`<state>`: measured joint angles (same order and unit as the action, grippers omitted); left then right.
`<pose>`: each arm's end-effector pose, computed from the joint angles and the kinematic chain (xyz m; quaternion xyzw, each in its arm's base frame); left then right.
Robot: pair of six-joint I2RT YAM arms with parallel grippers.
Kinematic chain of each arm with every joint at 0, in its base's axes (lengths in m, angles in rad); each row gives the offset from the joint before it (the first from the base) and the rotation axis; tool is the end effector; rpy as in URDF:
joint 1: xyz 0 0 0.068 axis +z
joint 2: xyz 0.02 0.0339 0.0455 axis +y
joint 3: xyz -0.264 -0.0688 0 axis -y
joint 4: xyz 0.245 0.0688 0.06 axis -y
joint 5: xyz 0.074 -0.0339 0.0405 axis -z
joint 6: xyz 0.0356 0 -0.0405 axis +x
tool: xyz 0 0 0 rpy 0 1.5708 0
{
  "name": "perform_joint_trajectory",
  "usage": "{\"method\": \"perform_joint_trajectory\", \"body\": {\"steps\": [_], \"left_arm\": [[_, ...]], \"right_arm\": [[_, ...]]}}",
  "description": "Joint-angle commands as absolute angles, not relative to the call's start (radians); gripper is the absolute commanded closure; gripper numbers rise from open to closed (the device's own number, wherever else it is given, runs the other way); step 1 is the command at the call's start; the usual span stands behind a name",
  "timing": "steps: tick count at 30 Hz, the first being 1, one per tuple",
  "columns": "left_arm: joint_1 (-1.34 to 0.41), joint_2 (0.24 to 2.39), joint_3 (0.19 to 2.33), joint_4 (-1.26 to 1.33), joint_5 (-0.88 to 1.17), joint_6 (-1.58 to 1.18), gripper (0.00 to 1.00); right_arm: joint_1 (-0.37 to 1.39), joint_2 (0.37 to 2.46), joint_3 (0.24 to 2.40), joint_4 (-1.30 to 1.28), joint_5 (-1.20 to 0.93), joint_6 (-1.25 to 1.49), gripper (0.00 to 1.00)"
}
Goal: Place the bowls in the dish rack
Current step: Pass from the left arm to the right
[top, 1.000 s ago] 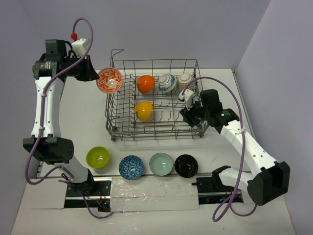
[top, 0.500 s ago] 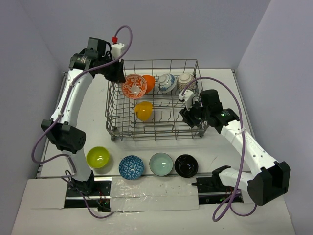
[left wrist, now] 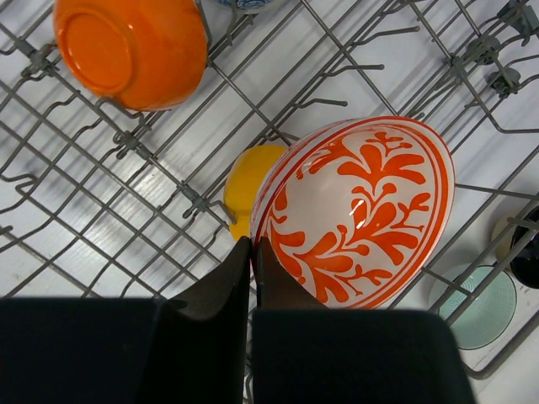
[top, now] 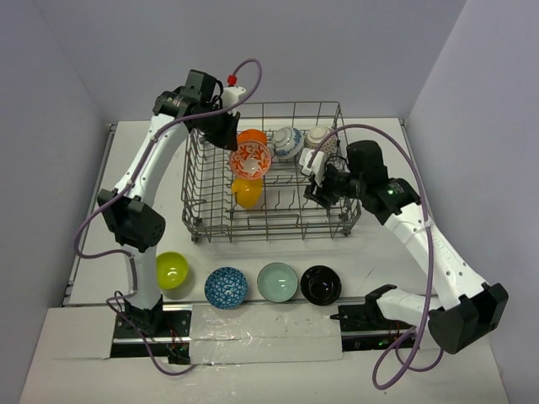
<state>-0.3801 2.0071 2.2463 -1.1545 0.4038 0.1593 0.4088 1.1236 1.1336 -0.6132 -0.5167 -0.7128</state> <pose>0.3852 -0.1690 0.3845 0.3094 0.8768 -0.2234 0.2925 0.2102 0.1102 0.3544 -0.5558 0.6616 0.1555 0.4788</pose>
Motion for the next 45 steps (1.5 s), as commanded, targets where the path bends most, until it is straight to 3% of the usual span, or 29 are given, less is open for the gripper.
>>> {"method": "perform_joint_trajectory", "body": {"steps": [1,14,45], "left_arm": [[-0.4,2.028,2.315,-1.146,0.457,0.176,1.0],[-0.451,2.106,2.387,-1.178,0.477,0.203,1.0],[-0.488,2.094,2.356,-1.189,0.469,0.229,1.0]], "right_arm": [[0.414,1.175,1.232,-0.623,-0.649,-0.883,0.47],[0.497,1.437,1.416,-0.664,-0.732,-0.953,0.51],[0.568,1.548,1.419,-0.672,-0.649,-0.979,0.54]]}}
